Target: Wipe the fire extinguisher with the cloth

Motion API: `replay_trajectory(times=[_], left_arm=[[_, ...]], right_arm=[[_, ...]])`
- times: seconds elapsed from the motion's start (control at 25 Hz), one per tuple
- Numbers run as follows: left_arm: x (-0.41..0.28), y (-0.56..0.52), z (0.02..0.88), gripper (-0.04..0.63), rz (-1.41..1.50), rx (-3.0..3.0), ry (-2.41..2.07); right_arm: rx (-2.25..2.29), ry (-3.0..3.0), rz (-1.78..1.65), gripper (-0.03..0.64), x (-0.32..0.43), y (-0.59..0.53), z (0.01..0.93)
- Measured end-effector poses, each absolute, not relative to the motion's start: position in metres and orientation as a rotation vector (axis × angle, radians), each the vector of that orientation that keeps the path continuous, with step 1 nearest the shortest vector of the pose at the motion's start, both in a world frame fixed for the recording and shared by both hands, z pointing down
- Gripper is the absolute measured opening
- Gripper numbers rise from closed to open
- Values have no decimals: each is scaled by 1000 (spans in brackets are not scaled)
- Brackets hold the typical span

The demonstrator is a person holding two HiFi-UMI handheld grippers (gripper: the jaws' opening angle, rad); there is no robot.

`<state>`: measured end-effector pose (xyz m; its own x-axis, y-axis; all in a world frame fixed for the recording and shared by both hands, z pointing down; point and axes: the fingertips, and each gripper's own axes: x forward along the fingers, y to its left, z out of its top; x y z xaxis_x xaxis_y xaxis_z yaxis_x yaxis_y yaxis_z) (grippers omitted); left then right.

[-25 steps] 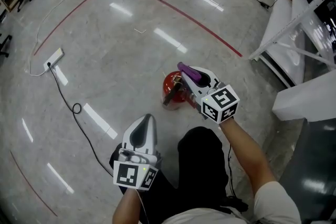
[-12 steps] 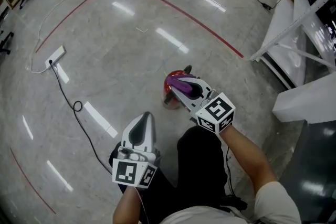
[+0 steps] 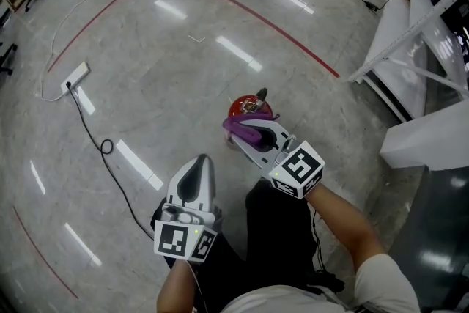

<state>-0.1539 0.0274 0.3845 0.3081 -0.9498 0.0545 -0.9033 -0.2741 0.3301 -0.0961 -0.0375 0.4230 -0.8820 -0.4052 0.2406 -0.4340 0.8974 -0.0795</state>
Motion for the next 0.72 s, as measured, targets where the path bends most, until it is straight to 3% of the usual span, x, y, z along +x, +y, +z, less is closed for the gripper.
replay_trajectory(times=[0.44,0.72], left_arm=[[-155,25,396,5,-208,2252,-1667],[-150,23,404,5,-170,2270,-1686]], right_arm=[[427,-2923,215,67,-114,9,423],[651,-3015,432,67,-64,-9,404]])
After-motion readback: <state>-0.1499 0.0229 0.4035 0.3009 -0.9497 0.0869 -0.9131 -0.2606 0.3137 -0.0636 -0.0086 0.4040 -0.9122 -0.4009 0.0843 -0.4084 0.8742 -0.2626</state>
